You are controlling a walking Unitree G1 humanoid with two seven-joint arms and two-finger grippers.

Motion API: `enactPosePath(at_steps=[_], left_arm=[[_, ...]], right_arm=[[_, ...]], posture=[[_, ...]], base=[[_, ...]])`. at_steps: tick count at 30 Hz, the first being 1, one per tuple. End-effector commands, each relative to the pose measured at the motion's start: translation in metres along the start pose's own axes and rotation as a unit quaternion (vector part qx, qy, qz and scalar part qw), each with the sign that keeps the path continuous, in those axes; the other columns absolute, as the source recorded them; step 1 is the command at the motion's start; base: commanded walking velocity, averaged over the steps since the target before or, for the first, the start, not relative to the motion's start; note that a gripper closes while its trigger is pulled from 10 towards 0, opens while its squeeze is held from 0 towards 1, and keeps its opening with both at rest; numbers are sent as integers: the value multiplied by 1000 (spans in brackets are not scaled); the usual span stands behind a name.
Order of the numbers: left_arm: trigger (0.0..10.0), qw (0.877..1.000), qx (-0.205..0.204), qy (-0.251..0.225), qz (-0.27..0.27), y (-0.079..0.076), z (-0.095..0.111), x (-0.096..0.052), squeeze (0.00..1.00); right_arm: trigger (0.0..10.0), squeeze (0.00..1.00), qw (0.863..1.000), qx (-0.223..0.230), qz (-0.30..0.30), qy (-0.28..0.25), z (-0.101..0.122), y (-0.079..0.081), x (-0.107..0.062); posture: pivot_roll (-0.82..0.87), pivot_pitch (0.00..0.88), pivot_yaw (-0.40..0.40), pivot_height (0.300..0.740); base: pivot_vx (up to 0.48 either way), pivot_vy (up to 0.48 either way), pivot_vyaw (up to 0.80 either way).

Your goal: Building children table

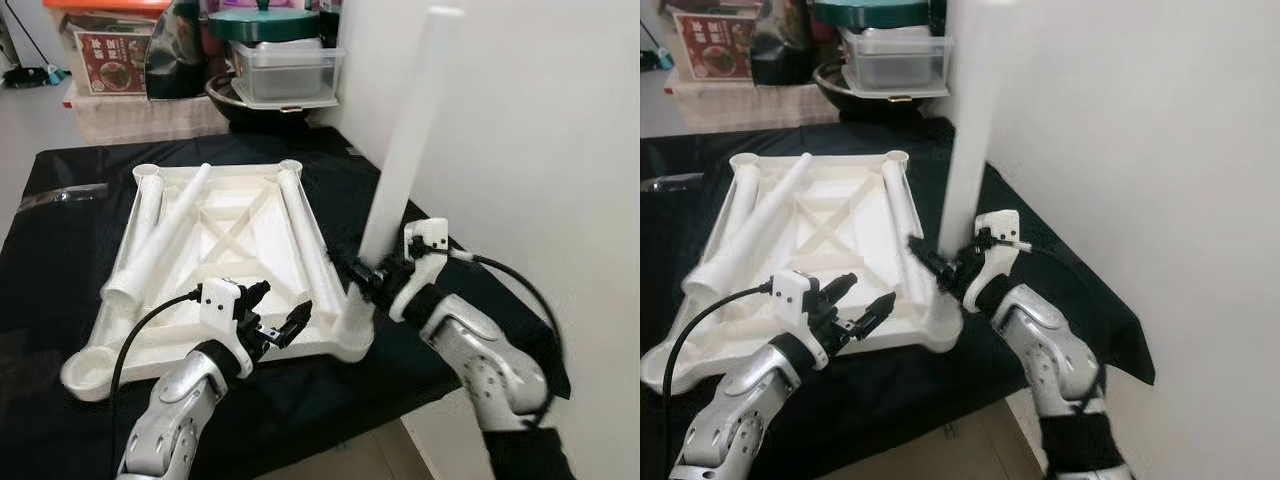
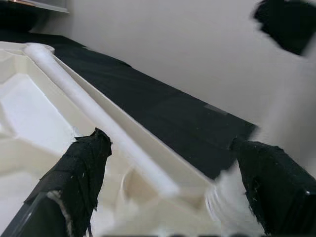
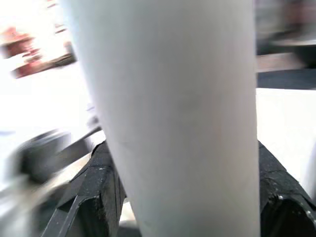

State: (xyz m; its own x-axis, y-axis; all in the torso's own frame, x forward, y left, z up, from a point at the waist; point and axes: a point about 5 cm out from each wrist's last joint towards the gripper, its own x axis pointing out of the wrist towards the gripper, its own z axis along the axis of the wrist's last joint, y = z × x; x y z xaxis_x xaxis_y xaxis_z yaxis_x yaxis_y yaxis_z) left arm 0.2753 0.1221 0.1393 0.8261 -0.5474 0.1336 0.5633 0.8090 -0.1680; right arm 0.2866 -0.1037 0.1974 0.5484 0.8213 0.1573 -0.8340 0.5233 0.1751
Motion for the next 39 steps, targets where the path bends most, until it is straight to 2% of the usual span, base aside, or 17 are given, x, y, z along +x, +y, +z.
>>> enactPosePath(at_steps=[1,4,5,7,11,16,17,18,20,24,25,26,27,33,35,36,39], left_arm=[[10000,1000,-7,7,-2,-1,-4,-1,0],[10000,1000,-7,6,-2,-1,-4,0,0],[10000,1000,-7,6,-1,-1,-4,0,0],[10000,1000,-7,5,-1,-2,-4,0,0],[10000,1000,-7,5,-1,-2,-4,-1,0],[10000,1000,-7,6,-2,-2,-3,-2,0],[10000,1000,-7,6,-2,-2,-3,-2,0],[10000,1000,-7,6,-2,-2,-3,-2,0],[10000,1000,-7,6,-2,-2,-3,-2,0],[10000,1000,-7,6,-2,-2,-3,-1,0],[10000,1000,-7,7,-3,-1,-3,-1,0],[10000,1000,-7,7,-3,-1,-3,-1,0],[10000,1000,-6,7,-2,-1,-4,-1,0],[10000,1000,-6,7,-1,0,-4,0,0],[10000,1000,-6,8,-1,0,-4,0,0],[10000,1000,-6,7,-1,0,-4,0,0],[10000,1000,-6,7,0,-1,-4,0,0]], right_arm=[[3529,0,999,-1,48,22,-8,9,1],[2431,0,998,-7,42,42,-16,5,0],[0,0,998,-12,5,61,-23,-4,1],[0,0,994,-6,-82,77,-30,-23,3],[0,0,918,23,-379,114,-49,-74,-16],[0,0,851,49,-508,123,-64,-83,-40],[0,0,856,48,-498,128,-67,-78,-37],[8588,0,873,31,-468,134,-66,-71,-30],[10000,0,896,21,-427,119,-62,-61,-19],[10000,43,922,17,-377,84,-54,-52,-8],[10000,1000,936,16,-346,57,-47,-46,-2],[10000,1000,955,21,-295,34,-37,-40,4],[10000,0,976,21,-215,12,-22,-34,10],[10000,0,995,23,-92,-7,-2,-22,8],[4627,0,999,12,-33,3,-1,-13,6],[0,0,1000,5,-12,14,-4,-10,4],[0,0,999,2,-16,46,-18,-11,3]], posture=[[51,0,-98,740],[55,0,-105,740],[57,0,-107,740],[59,0,-106,740],[55,0,-102,740],[58,0,-100,740],[55,0,-97,740],[54,0,-97,740],[53,0,-94,740],[54,0,-95,740],[54,0,-95,740],[56,0,-96,740],[62,0,-99,740],[68,0,-103,740],[68,0,-105,740],[70,0,-107,740],[73,0,-111,740]], base=[[0,0,0],[0,0,0],[0,0,0],[0,0,0],[0,0,0],[0,0,0],[0,0,0],[0,0,0],[0,0,0],[0,0,0],[0,0,0],[0,0,0],[0,0,0],[0,0,0],[0,0,0],[0,0,0],[0,0,0]])
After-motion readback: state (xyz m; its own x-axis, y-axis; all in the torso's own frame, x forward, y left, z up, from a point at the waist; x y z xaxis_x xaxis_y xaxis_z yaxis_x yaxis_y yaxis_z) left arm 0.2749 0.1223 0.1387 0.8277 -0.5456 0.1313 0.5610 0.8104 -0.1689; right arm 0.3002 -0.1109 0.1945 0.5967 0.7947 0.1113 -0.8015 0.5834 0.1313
